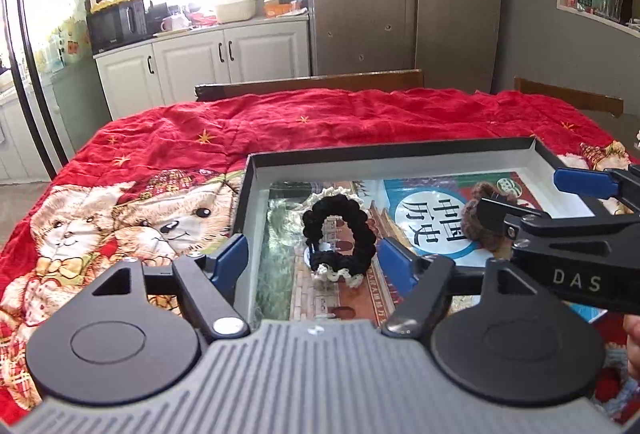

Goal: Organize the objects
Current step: 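Lower both items into the box and open both tools, then withdraw both tools from the box toward the remaining accessories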

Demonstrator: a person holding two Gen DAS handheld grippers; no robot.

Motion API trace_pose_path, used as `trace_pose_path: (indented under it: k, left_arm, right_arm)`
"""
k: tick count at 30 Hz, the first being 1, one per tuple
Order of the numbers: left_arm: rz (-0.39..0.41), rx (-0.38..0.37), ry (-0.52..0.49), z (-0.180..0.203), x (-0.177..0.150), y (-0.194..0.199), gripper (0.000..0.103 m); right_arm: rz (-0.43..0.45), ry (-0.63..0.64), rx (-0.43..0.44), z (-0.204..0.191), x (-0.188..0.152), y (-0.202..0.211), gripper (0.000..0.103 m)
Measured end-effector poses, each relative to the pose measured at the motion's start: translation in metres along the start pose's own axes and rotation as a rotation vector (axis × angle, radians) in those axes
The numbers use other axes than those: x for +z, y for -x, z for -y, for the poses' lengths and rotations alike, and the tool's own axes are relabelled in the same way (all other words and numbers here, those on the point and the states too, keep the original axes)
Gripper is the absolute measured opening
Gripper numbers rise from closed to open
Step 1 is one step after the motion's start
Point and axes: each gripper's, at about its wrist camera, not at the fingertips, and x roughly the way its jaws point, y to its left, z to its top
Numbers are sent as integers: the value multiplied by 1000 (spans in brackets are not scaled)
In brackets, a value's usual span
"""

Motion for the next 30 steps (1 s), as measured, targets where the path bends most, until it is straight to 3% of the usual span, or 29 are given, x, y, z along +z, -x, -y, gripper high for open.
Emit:
trace_pose_path:
  k: [16,30]
  left_arm:
    - [74,17,-31,-10,-5,73,86]
    - [107,-25,-75,-18,-38,134,88]
  right_arm:
    - [25,25,15,-8,2,66,81]
    - [45,55,47,-12,-17,133,81]
